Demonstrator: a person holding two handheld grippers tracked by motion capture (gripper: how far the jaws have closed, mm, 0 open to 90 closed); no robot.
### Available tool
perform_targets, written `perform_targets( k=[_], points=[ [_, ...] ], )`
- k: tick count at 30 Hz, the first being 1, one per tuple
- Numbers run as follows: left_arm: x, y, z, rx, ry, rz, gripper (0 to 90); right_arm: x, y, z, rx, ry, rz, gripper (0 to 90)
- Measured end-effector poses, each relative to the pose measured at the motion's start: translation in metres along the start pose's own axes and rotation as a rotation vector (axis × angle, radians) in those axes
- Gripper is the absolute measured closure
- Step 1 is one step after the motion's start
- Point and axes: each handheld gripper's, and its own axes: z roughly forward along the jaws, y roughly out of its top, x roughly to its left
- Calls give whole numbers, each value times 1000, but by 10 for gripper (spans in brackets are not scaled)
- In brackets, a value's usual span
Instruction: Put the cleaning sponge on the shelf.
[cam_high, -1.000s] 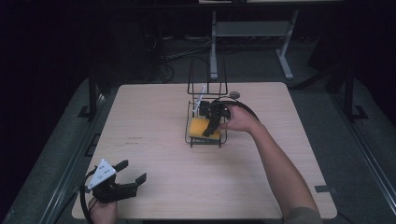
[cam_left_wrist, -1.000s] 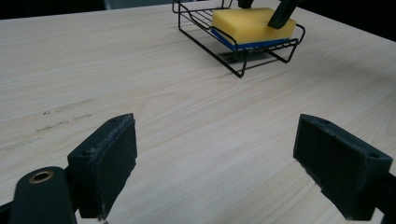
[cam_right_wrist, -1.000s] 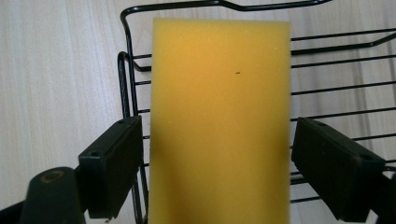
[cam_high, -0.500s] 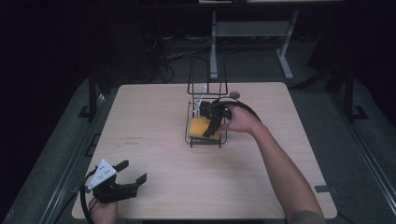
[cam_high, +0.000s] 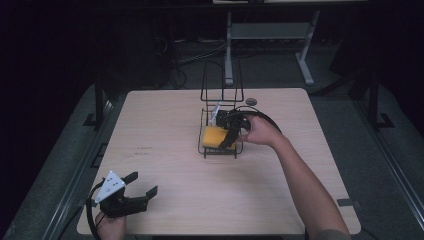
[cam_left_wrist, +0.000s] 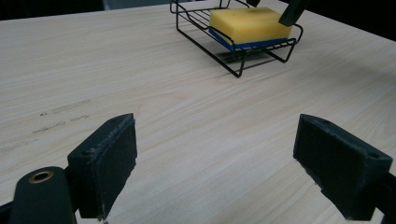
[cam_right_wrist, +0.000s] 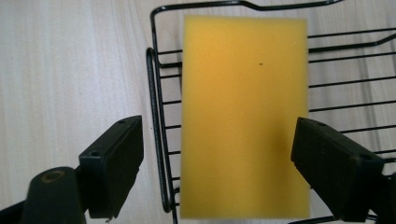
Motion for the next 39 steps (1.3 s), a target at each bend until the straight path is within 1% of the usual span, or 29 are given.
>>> perform_targets(
  k=[3,5,11,16,19,22,23,25,27,31,35,39],
  points=[
    [0,0,0,0,-1,-1,128,2,1,-2,-4,2,-11,167],
    [0,0,0,-1,-2,-2,128,5,2,-2,12,-7,-22,167],
    [-1,0,0,-2,-2,0,128,10,4,-3,17,-3,-22,167],
    [-1,0,0,-3,-3,-1,128,15,5,-3,16,-2,-40,168],
    [-1,0,0,-4,-4,-1,128,18,4,-2,3,10,-37,168],
    [-2,0,1,-6,-4,-2,128,19,2,-1,7,8,-38,168],
    [-2,0,1,-6,-4,-2,128,20,1,0,2,15,-30,168],
    [-2,0,1,-5,-3,-1,128,22,1,0,24,4,-40,168],
    [-2,0,1,-5,-4,-1,128,24,2,0,28,0,-42,168],
    [-2,0,1,-7,-5,-2,128,29,3,0,22,-5,-54,168],
    [-2,0,0,-6,-5,-1,128,34,2,1,-4,2,-52,168],
    [-2,0,0,-5,-6,1,128,38,-1,1,-4,-8,-56,168]
  ],
)
